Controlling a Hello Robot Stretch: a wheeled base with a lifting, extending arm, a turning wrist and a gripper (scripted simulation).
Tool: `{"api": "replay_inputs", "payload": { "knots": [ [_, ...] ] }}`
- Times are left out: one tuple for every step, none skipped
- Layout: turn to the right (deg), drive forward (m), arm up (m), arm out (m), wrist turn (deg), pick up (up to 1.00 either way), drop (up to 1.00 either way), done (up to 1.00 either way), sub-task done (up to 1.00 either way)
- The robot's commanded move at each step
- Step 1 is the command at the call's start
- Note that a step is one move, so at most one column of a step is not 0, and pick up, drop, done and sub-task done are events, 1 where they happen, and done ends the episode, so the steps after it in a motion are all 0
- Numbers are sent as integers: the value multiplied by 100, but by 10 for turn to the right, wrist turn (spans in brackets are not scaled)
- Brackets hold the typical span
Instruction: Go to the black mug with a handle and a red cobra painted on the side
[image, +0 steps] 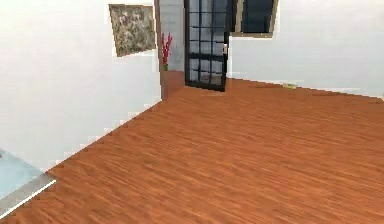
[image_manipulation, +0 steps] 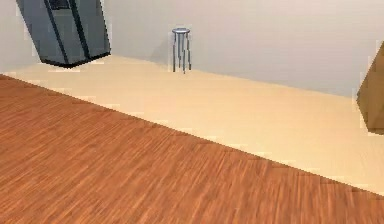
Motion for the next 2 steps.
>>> {"api": "replay_inputs", "payload": {
  "knots": [
    [0, 100, 0, 0, 0, 0, 0, 0, 0],
    [0, 100, 0, 0, 0, 0, 0, 0, 0]
  ]
}}
